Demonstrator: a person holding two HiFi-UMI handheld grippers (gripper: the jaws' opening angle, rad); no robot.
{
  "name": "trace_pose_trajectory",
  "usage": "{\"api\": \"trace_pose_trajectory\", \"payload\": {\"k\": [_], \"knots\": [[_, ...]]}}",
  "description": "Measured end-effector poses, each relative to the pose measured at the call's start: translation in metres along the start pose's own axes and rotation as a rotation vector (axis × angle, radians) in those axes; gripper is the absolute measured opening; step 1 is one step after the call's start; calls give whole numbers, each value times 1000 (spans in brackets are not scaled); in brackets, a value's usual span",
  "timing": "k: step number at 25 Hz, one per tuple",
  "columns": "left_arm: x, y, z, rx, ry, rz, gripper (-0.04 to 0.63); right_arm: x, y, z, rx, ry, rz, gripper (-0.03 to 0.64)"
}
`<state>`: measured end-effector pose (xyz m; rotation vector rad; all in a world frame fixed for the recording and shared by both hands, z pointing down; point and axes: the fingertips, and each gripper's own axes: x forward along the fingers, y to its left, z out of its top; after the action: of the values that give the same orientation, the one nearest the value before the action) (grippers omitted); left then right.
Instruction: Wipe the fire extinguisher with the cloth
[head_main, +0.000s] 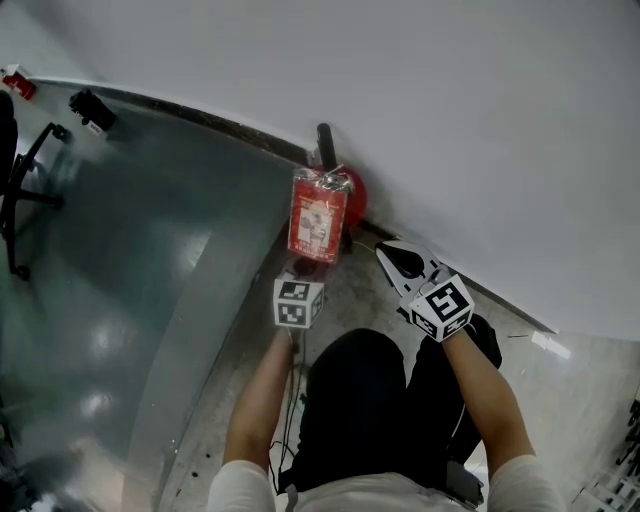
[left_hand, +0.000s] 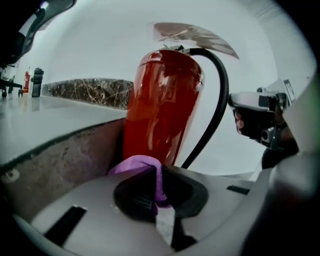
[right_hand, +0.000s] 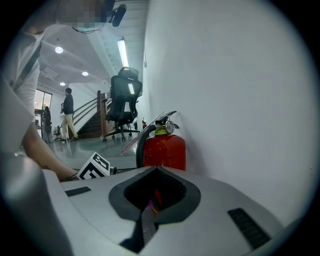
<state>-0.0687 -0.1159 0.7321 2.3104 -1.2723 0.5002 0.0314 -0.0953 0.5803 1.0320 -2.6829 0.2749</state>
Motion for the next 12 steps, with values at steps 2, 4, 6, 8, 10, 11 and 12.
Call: {"api": "trace_pose_trajectory", "payload": {"k": [2,4,6,8,10,11,12], "knots": [[-5,-4,7,35,-11,14,28,1,2,0,1,-2,7,14],[-12,-7,17,56,-33,25,28,2,3,0,-3,-2,16,14],[-21,-12,32,66,-74,29,28,2,5,-1,-8,-2,26,14],[-30,-17,48,73,-109,29,28,2,4,-2,-7,-2,32,14],[-37,-21,59,86,-129,29,28,2,3,-2,-2,-5,37,14],[-40,-23,63,94,-138,28,28,1,3,-1,-1,-9,38,12],[-42,-25,68,103,-148,26,28,1,3,-1,-2,-12,40,13]]}}
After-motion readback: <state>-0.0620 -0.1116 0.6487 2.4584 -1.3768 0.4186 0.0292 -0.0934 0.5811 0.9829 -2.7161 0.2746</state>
